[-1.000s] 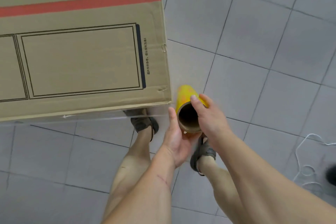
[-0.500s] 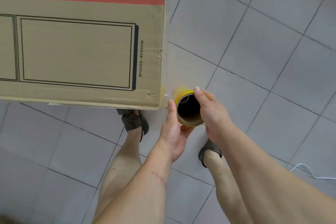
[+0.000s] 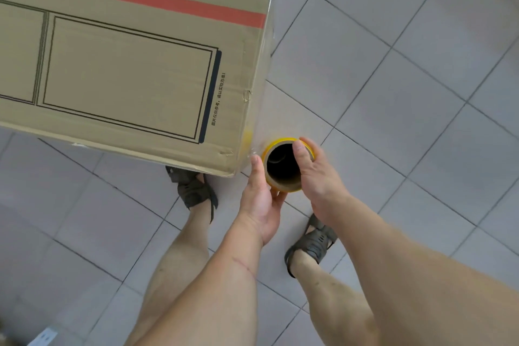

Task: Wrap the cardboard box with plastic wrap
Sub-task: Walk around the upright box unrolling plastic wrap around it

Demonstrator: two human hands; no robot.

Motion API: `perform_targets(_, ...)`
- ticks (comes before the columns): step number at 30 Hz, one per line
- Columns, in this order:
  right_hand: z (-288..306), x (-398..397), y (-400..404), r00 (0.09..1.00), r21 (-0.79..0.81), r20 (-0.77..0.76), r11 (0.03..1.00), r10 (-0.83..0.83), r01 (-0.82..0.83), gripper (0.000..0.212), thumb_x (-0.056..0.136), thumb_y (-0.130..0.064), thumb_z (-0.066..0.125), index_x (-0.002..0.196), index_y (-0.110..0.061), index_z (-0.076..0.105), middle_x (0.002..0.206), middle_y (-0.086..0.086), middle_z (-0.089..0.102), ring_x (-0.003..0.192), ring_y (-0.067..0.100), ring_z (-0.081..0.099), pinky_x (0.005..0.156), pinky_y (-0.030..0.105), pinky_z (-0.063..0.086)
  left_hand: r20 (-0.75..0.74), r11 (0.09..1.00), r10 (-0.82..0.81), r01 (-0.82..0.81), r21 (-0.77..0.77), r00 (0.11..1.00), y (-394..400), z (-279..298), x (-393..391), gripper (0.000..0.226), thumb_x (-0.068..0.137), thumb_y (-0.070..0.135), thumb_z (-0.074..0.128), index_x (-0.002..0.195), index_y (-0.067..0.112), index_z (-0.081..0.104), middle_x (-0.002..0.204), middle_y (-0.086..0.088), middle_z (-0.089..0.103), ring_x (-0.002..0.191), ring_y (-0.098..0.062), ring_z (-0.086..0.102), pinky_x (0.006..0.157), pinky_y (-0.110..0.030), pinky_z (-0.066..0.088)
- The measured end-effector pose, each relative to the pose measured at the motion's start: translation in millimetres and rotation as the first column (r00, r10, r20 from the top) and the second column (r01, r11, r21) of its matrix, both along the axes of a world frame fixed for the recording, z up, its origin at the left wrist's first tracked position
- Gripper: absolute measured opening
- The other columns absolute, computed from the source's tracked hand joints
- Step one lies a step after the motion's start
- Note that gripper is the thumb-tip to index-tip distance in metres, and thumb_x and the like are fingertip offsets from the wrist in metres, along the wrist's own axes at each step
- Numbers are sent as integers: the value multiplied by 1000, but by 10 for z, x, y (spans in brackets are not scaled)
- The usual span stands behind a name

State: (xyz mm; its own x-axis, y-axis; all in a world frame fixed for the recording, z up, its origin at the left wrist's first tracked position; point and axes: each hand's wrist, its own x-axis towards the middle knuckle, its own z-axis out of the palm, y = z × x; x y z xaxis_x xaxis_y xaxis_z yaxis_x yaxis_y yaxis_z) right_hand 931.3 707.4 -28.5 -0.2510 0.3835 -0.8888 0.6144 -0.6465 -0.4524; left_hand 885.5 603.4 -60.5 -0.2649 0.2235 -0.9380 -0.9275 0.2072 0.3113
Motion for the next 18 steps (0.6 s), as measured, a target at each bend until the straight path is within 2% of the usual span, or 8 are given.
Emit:
perform_targets(2,-5,19,37,999,-18,1,999,38,-38,52,97,-55,50,145,-37,41,137,-6,51,123,11,46,94,27,35,8,1000,7,-7,15,1000,-6,-10,14,64,103,62,34,144,18,57,131,-1,73,122,-12,66,94,-26,53)
perform_targets(7,25,42,27,991,-76,52,990,120,-116,61,89,-68,51,144,-45,39,142,-6,52,133,14,45,116,43,33,52,998,-23,20,61,998,-65,12,-37,68,96,66,42,146,21,54,137,1,69,128,-11,62,112,-33,46)
perform_targets(10,65,-4,9,990,-109,75,988,117,-109,72,83,-73,51,147,-44,36,143,-9,52,135,14,45,117,43,31,71,998,-31,28,51,997,-73,0,-89,90,82,82,55,151,23,49,144,3,64,135,-12,58,117,-38,42)
perform_targets(13,107,-89,26,991,-159,76,982,114,-101,72,83,-73,56,146,-43,38,143,-11,53,134,14,47,116,44,34,96,999,-6,1,53,995,-87,-5,-117,110,64,91,65,152,27,47,148,6,61,139,-13,54,120,-41,39)
perform_targets(15,110,-126,90,989,-170,87,980,120,-104,72,79,-72,59,143,-42,43,144,-9,53,134,14,47,116,45,33,109,997,6,-14,74,994,-78,21,-110,99,74,87,61,152,27,48,147,5,62,138,-14,55,119,-41,40)
perform_targets(18,109,-222,265,971,-99,132,977,201,-189,52,94,-55,55,142,-39,45,139,-10,51,125,10,48,102,31,37,142,991,94,-107,86,985,-29,27,19,77,87,70,52,148,24,53,139,3,68,131,-14,62,109,-33,49)
